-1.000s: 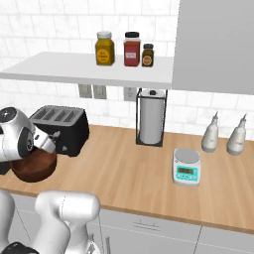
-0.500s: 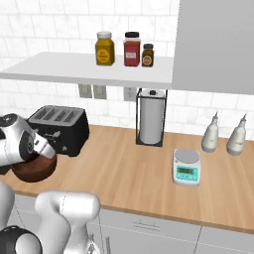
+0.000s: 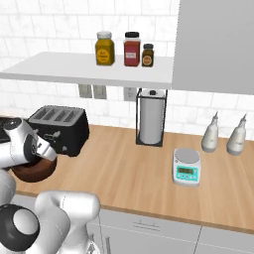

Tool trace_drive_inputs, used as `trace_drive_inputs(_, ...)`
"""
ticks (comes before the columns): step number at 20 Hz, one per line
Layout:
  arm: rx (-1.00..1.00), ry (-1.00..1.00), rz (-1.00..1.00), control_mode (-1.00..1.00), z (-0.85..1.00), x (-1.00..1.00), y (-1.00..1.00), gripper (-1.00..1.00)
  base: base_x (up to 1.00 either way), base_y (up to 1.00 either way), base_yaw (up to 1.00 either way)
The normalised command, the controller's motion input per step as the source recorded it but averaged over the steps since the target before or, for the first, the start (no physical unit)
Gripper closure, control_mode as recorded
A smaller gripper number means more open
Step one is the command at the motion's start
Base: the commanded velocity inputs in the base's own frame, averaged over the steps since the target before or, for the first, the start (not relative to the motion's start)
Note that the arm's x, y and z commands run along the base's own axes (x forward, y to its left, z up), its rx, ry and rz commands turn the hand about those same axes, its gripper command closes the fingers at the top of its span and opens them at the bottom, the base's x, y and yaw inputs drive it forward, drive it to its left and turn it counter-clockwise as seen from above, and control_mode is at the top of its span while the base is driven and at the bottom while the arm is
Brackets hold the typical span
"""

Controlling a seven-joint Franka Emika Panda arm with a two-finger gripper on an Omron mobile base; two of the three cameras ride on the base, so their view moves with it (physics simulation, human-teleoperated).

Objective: Pick up the bowls on the counter and stack them on top of one another in the open cabinet. Place the smaller bowl on top of the larger bowl.

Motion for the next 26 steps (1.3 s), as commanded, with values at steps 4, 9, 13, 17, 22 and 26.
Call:
trace_drive_inputs(4, 0.01, 0.0, 0.0, -1.0, 0.25, 0.03, 0.0, -1.0, 0.0, 0.0, 0.0)
trace_drive_inputs(9, 0.02, 0.05, 0.0, -1.0, 0.56, -0.05, -0.18, -1.0, 0.0, 0.0, 0.0)
trace_drive_inputs(13, 0.0, 0.11, 0.07, -1.0, -0.16, -0.07, -0.3, -1.0, 0.0, 0.0, 0.0)
trace_drive_inputs(17, 0.0, 0.03, 0.07, -1.0, -0.32, 0.0, 0.0, -1.0, 0.0, 0.0, 0.0)
trace_drive_inputs(22, 0.0, 0.05, 0.05, -1.0, -0.55, 0.0, 0.0, -1.0, 0.0, 0.0, 0.0)
trace_drive_inputs(26, 0.0, 0.05, 0.05, -1.0, -0.49, 0.0, 0.0, -1.0, 0.0, 0.0, 0.0)
